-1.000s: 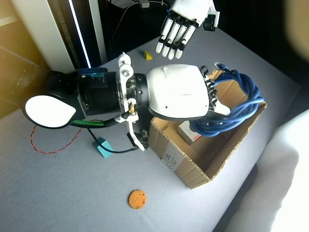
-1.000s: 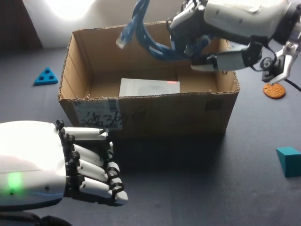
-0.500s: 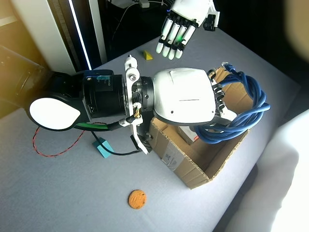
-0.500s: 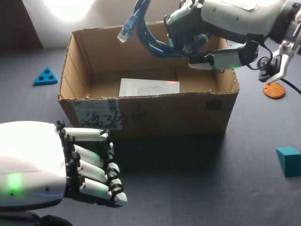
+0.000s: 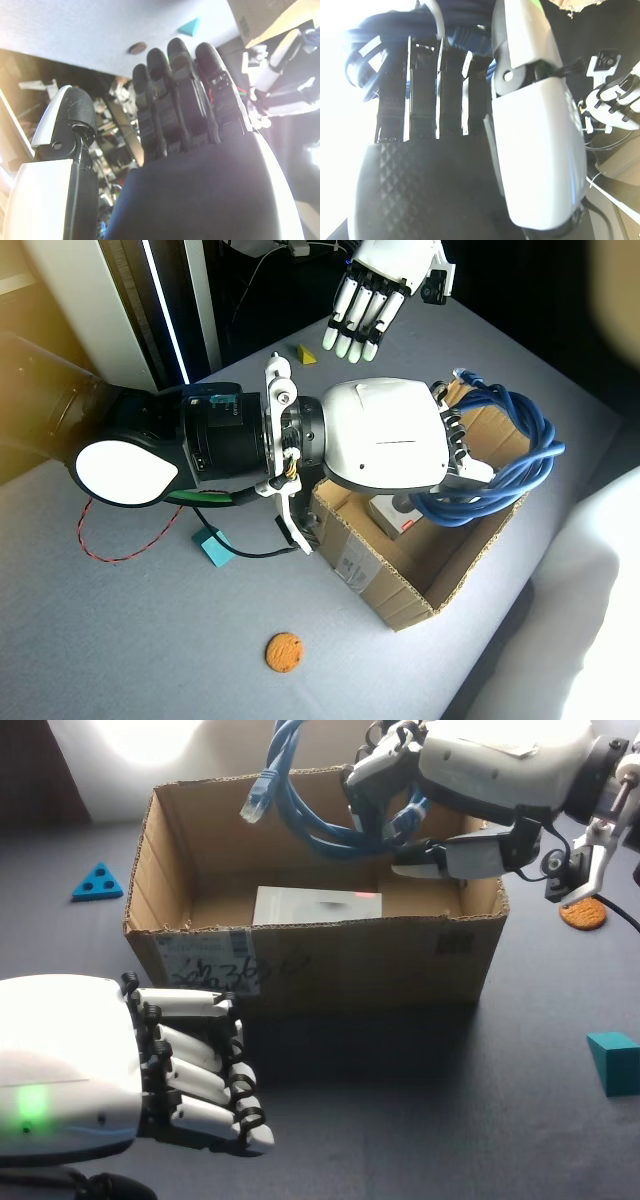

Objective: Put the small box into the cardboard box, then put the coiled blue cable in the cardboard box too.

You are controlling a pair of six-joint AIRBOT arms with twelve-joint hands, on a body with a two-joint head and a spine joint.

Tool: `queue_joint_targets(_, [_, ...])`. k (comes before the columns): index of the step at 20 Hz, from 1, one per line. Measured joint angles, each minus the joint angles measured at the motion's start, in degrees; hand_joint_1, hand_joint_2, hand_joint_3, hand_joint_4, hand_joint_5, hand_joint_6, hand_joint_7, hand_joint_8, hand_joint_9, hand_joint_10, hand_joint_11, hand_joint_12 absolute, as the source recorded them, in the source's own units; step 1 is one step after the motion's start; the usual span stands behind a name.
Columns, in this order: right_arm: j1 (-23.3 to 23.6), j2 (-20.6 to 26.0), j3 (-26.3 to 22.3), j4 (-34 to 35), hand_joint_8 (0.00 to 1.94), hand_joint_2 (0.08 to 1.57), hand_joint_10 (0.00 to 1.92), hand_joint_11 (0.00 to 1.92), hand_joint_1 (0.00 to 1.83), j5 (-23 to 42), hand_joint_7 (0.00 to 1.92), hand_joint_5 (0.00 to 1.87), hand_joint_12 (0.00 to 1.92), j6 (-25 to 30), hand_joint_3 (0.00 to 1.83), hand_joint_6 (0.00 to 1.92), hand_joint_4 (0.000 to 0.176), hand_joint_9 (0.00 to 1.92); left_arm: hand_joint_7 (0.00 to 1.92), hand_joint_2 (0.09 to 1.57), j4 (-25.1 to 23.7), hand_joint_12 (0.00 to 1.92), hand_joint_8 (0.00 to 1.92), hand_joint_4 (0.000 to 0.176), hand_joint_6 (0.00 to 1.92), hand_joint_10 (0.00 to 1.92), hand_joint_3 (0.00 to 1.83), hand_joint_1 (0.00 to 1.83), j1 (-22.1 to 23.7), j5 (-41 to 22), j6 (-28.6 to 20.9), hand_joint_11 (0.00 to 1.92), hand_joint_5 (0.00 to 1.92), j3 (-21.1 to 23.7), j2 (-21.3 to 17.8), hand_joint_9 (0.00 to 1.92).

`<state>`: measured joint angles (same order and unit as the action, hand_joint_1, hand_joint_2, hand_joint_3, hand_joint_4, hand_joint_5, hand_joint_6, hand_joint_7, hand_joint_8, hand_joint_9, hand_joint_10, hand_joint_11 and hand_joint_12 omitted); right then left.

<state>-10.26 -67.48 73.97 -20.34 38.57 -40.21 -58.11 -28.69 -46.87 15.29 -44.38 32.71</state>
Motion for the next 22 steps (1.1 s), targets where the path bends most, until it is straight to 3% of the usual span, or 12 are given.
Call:
queue_joint_targets(1, [-0.02,-0.09,0.26,-0.02,0.01,1.06,0.11,0.26,1.15,-0.13,0.88,0.84,1.16,-0.02,0.0,0.14,0.0,0.77,0.59,1.32,0.04,1.1,0.0,0.0,0.0,0.0,0.01,0.67,0.0,-0.02,0.0,0.01,0.54,0.0,0.02,0.54])
queue_joint_targets(3, [0.0,-0.13,0.44,0.13,0.0,1.03,0.05,0.21,1.11,-0.02,0.86,0.84,1.19,-0.15,0.0,0.04,0.0,0.76,0.58,1.32,0.0,1.1,0.0,0.0,0.0,0.0,0.0,0.67,0.02,0.07,0.0,0.0,0.54,0.07,0.07,0.52])
queue_joint_targets(14, [0.0,-0.11,0.46,-1.77,0.0,1.03,0.03,0.18,1.04,0.68,0.84,0.82,1.22,0.26,0.0,0.0,0.0,0.76,0.61,1.31,1.4,1.1,0.0,0.0,0.0,0.0,0.0,0.68,0.9,0.7,-0.04,0.01,0.56,0.48,0.42,0.56])
queue_joint_targets(16, [0.0,-0.11,0.46,-4.55,0.0,1.03,0.02,0.18,1.04,1.66,0.83,0.81,1.22,1.79,0.0,0.0,0.0,0.76,0.61,1.31,1.88,1.1,0.01,0.0,0.0,0.0,0.0,0.66,1.42,1.44,-0.09,0.02,0.56,1.09,0.7,0.55])
queue_joint_targets(22, [-0.26,2.05,0.46,-19.98,0.0,1.03,0.01,0.14,1.05,12.31,0.78,0.76,1.21,14.99,0.0,0.0,0.0,0.73,0.63,1.32,1.6,1.11,0.01,0.0,0.01,0.01,0.0,0.65,3.21,2.78,-0.15,0.02,0.57,1.33,1.49,0.57])
